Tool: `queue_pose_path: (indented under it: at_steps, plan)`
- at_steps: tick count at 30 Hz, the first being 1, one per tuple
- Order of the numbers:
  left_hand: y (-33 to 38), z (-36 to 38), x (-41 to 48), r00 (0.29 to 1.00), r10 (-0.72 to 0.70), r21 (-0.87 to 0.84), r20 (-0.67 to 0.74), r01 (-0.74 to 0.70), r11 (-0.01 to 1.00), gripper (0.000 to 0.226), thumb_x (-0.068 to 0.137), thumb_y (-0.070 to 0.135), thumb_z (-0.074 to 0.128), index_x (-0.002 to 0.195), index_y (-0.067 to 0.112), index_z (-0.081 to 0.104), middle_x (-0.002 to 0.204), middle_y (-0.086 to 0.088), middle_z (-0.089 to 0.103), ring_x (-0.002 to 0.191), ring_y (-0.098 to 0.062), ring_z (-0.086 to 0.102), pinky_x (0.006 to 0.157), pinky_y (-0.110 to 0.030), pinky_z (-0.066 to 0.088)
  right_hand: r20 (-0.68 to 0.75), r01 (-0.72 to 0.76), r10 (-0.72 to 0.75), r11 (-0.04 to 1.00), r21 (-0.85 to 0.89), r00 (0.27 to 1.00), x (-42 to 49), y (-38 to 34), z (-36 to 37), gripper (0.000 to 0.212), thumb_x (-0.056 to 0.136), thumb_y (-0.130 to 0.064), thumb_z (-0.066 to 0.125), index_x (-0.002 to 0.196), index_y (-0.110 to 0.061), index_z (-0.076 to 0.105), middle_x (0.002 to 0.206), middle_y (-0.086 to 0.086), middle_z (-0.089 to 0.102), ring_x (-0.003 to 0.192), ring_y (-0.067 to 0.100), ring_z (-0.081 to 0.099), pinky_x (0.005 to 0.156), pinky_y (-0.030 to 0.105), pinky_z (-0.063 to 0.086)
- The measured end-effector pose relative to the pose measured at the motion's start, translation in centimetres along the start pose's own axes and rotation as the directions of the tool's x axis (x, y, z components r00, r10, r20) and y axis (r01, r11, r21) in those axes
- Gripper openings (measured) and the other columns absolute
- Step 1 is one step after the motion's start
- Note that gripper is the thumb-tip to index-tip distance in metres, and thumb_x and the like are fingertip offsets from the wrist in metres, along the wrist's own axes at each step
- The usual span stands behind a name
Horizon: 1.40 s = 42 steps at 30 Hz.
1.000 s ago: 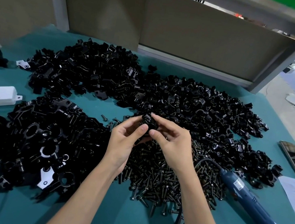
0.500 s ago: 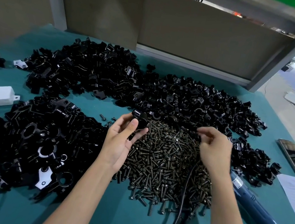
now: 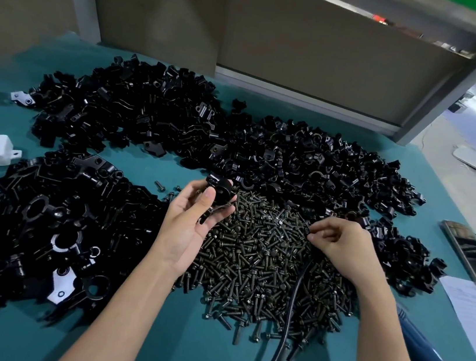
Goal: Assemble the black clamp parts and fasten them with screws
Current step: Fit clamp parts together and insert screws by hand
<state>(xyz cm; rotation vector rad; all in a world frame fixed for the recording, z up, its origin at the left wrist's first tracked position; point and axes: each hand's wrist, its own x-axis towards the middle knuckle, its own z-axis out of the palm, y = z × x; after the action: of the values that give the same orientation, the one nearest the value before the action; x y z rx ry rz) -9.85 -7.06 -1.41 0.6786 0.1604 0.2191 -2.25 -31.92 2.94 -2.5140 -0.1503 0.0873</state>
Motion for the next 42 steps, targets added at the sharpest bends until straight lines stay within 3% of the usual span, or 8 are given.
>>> queue_pose_path:
  at_steps: [6,9,14,17,21,33,39,42]
  plan:
    - [-0.2,0.1,0.0,1.0,-0.004,0.044,0.006,0.004,0.999,0.019,0.086,0.02,0.064,0.102,0.009,0.064,0.124,-0.022,0.064,0.115,-0.036,0.062,0.085,-0.033,0.058,0.016,0.059,-0.058,0.991,-0.122,0.998,0.2,-0.9,0.2,0.011,0.087,-0.005,0.074,0.09,-0.016,0.07,0.067,-0.01,0.064,0.065,0.001,0.058,0.069,0.014,0.05]
    - [-0.2,0.2,0.0,1.0,-0.001,0.066,0.016,0.0,0.998,0.025,0.087,0.02,0.063,0.107,0.005,0.059,0.128,-0.023,0.061,0.114,-0.031,0.064,0.09,-0.033,0.057,-0.056,0.124,-0.129,0.989,-0.079,0.99,0.0,-1.3,0.0,0.016,0.089,-0.003,0.068,0.097,-0.016,0.074,0.071,-0.006,0.065,0.062,0.006,0.056,0.06,0.007,0.045]
    - [-0.3,0.3,-0.1,0.999,-0.01,0.056,0.041,0.007,0.998,0.028,0.088,0.019,0.061,0.109,0.002,0.057,0.121,-0.014,0.07,0.113,-0.027,0.068,0.094,-0.033,0.056,-0.173,0.257,-0.202,0.87,0.42,0.964,-0.6,-5.6,1.0,0.023,0.086,-0.007,0.075,0.091,-0.03,0.073,0.084,-0.009,0.074,0.081,0.004,0.07,0.075,0.015,0.054]
    - [-0.2,0.4,-0.3,0.998,-0.004,0.073,0.068,-0.001,0.997,0.03,0.09,0.02,0.06,0.113,0.001,0.056,0.119,-0.013,0.071,0.118,-0.027,0.065,0.095,-0.031,0.055,-0.153,0.31,-0.272,0.76,0.571,0.95,-0.9,-8.6,3.2,0.023,0.085,-0.003,0.075,0.094,-0.024,0.072,0.087,-0.003,0.075,0.081,0.014,0.073,0.076,0.026,0.059]
    - [0.0,0.3,-0.4,0.997,-0.008,0.056,0.071,0.004,0.998,0.029,0.089,0.021,0.061,0.112,0.005,0.058,0.117,-0.01,0.073,0.118,-0.026,0.065,0.091,-0.026,0.055,-0.152,0.366,-0.339,0.765,0.529,0.928,-0.9,-10.3,5.4,0.022,0.086,-0.001,0.073,0.093,-0.022,0.072,0.088,-0.004,0.075,0.084,0.01,0.072,0.082,0.027,0.058]
    - [-0.1,0.3,-0.4,0.996,0.0,0.046,0.089,-0.004,0.999,0.029,0.089,0.019,0.061,0.111,0.002,0.057,0.114,-0.01,0.072,0.115,-0.023,0.067,0.093,-0.028,0.054,-0.222,0.489,-0.439,0.823,0.29,0.871,-1.1,-9.7,5.9,0.015,0.088,0.0,0.071,0.096,-0.013,0.072,0.085,-0.022,0.067,0.085,-0.008,0.065,0.079,0.006,0.046]
    - [0.1,0.3,-0.5,0.997,0.001,0.023,0.077,-0.003,1.0,0.023,0.091,0.017,0.059,0.11,0.004,0.058,0.117,-0.012,0.069,0.116,-0.024,0.066,0.092,-0.027,0.055,-0.2,0.518,-0.479,0.807,0.283,0.855,-1.0,-9.6,5.9,0.019,0.085,-0.004,0.075,0.097,-0.019,0.078,0.095,-0.014,0.071,0.095,0.003,0.065,0.086,0.021,0.05]
    - [0.2,0.3,-0.5,0.996,-0.002,0.031,0.086,-0.001,1.0,0.024,0.089,0.018,0.06,0.109,0.004,0.057,0.114,-0.01,0.071,0.114,-0.023,0.068,0.093,-0.028,0.055,-0.147,0.509,-0.489,0.791,0.339,0.86,-0.8,-9.4,5.5,0.027,0.086,0.001,0.072,0.098,-0.022,0.077,0.098,-0.018,0.068,0.097,-0.003,0.062,0.082,0.019,0.048]
